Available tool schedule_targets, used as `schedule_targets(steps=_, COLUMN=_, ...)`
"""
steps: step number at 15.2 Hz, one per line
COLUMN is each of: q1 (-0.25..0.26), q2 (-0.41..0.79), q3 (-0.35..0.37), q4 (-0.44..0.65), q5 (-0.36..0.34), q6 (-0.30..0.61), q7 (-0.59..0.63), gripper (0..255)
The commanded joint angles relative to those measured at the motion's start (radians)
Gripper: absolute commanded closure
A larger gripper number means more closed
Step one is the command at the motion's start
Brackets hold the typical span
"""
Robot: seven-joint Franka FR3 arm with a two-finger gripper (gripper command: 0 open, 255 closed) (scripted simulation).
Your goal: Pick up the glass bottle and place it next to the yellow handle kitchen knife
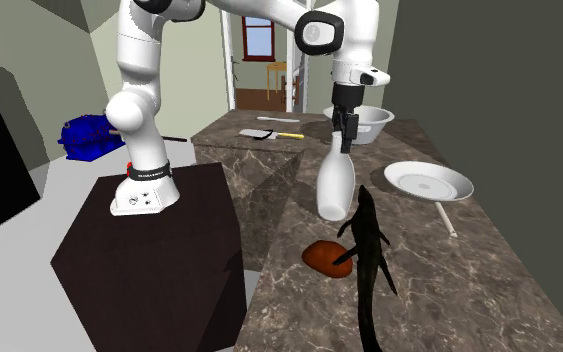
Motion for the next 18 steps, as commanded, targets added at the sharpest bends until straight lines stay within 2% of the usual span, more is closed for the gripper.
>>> schedule_targets(steps=1, q1=0.0, q2=0.001, q3=0.0, q4=-0.001, q5=0.0, q6=0.002, q7=0.0, gripper=0)
schedule_targets(steps=5, q1=0.0, q2=0.001, q3=0.0, q4=-0.001, q5=0.0, q6=0.002, q7=0.0, gripper=0)
schedule_targets(steps=6, q1=0.0, q2=0.001, q3=0.0, q4=-0.001, q5=0.0, q6=0.002, q7=0.0, gripper=255)
schedule_targets(steps=15, q1=0.0, q2=0.001, q3=0.0, q4=-0.001, q5=0.0, q6=0.002, q7=0.0, gripper=255)
schedule_targets(steps=18, q1=0.001, q2=-0.011, q3=-0.002, q4=0.025, q5=-0.006, q6=-0.034, q7=0.004, gripper=255)
